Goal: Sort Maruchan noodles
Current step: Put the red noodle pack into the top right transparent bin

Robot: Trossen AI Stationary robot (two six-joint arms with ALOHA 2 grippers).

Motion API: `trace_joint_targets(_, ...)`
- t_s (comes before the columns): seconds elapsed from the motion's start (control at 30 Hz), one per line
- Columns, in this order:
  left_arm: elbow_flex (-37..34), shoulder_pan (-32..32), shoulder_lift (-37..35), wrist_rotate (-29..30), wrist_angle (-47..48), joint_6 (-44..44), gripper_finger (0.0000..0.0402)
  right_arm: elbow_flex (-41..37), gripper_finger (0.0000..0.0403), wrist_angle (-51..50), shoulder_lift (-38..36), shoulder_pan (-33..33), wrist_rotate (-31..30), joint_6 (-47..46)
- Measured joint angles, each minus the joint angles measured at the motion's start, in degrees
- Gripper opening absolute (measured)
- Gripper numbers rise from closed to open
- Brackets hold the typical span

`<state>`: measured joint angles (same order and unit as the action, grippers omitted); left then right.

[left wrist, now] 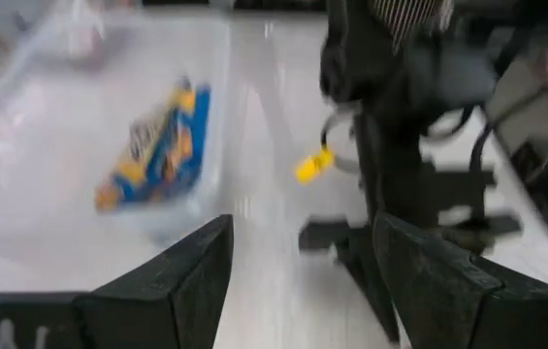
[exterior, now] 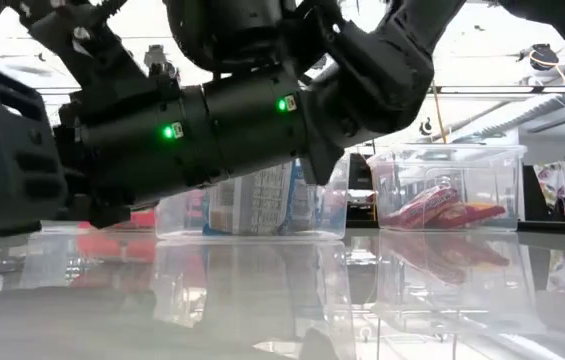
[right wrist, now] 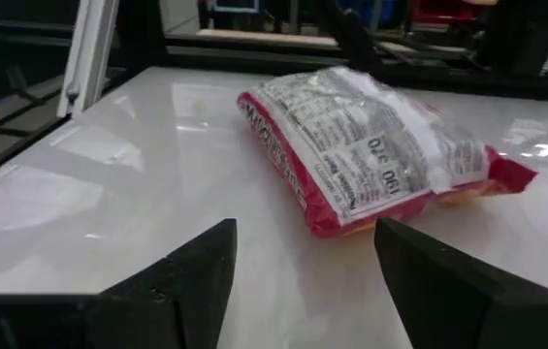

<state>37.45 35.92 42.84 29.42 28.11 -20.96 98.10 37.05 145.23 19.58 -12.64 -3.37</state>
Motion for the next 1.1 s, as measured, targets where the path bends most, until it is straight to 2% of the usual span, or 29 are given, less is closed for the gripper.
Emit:
trace_joint_targets(0.17, 0.0, 4.02, 5.34, -2.98, 8.54, -8.43, 0.0253, -0.07, 0.0238, 0.46, 1.43, -0.78, 1.36, -0.47)
trace_joint_targets(0.43, 0.0, 11.27, 13.13, -6.59, 21.34, -27.96, 0.0253, -0.02, 0.0238, 2.15, 1.83, -1.15, 2.31, 1.75)
trace_joint_targets(0.83, 0.02, 23.76, 23.44, -11.75, 23.22, -46.87, 0.0252, -0.02, 0.0238, 3.22, 1.83, -1.52, 2.29, 2.11)
trace_joint_targets(1.1, 0.02, 28.1, 29.4, -11.42, 21.22, -51.67, 0.0252, -0.02, 0.0238, 3.44, 1.83, -1.52, 2.27, -1.73)
